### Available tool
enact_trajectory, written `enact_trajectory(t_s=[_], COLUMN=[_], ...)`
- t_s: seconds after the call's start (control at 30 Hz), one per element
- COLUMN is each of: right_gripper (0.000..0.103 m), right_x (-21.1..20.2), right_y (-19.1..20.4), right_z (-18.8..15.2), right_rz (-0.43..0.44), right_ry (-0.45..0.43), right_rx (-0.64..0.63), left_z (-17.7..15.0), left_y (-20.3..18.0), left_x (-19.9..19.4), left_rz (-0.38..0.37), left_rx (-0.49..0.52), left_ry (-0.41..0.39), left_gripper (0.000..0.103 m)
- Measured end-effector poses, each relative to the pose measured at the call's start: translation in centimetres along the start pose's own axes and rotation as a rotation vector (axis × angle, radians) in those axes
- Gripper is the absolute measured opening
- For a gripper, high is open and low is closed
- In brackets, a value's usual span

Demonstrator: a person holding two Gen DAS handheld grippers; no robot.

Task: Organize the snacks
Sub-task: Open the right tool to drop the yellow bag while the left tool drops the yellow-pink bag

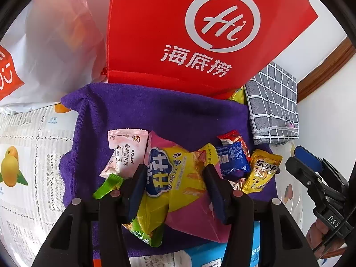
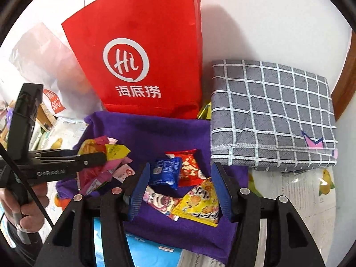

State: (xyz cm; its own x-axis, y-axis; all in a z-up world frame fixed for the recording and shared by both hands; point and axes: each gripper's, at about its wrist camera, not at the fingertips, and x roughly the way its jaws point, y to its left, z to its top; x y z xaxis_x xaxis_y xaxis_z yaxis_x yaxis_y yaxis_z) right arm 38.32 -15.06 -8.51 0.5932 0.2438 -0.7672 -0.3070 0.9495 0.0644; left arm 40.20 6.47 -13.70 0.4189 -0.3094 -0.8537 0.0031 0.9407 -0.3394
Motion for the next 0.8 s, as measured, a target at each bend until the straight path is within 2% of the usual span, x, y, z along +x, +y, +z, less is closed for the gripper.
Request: enact_trajectory(t_s=[0.27, 0.8], right_gripper=[0.057, 0.057], right_x=[0.6, 0.7], right_y=[0.5, 0.9], right_z=[-0.2, -0.3], right_rz=[-0.016, -0.013], right_ry=[0.008, 0.009], right_rx=[-0.009, -0.034], left_z=[0.2, 0.4], left_y=[0.0, 0.0], left_x=[-0.2, -1.6], left_rz=[0.004, -0.068], left_rx=[0.003, -0.001], left_ry=[0.004, -0.008], left_gripper=[0.052, 0.065])
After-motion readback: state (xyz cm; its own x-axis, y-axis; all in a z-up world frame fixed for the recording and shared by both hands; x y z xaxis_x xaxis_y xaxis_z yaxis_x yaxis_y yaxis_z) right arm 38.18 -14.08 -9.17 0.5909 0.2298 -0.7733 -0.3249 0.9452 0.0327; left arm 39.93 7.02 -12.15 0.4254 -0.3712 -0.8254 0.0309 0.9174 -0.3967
